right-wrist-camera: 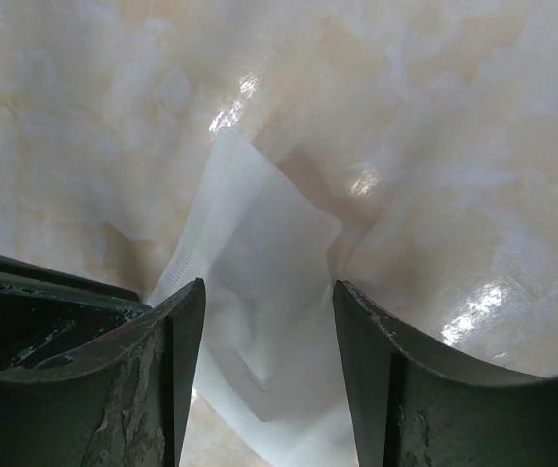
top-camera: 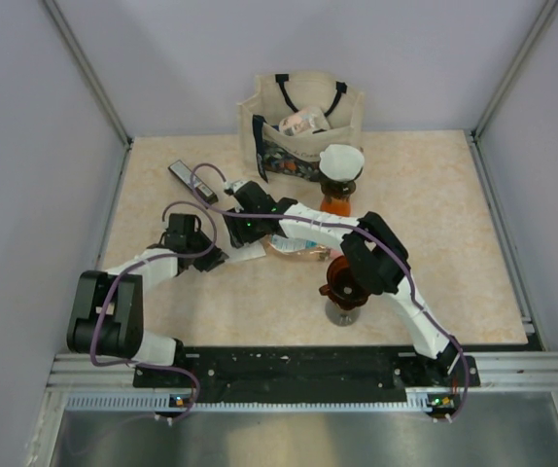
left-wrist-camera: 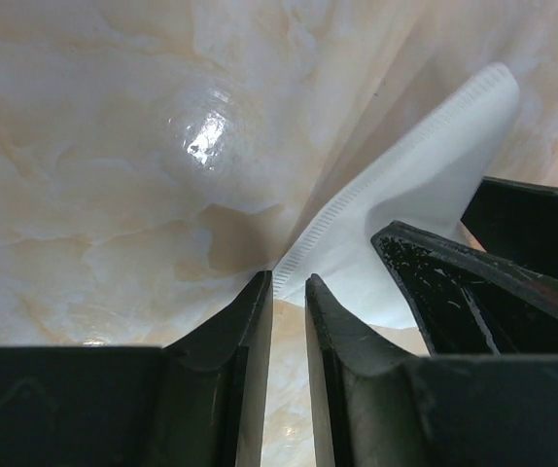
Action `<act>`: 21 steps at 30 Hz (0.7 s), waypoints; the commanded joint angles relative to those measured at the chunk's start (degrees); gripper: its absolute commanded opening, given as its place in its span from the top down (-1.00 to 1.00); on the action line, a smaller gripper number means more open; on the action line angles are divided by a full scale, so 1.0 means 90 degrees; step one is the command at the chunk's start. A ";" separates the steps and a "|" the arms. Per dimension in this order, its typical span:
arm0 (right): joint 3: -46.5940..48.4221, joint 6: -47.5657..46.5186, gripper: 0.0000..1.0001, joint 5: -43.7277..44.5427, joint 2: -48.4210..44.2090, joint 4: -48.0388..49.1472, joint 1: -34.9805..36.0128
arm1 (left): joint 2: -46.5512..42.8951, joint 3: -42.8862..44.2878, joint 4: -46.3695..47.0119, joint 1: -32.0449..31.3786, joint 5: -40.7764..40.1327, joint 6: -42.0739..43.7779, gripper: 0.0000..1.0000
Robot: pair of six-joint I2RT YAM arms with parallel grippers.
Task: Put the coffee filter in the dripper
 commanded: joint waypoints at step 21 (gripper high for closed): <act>-0.0025 -0.0605 0.78 0.0030 -0.0968 -0.0028 -0.0007 | -0.1578 0.0173 -0.0787 -0.0025 -0.0252 0.0605 0.11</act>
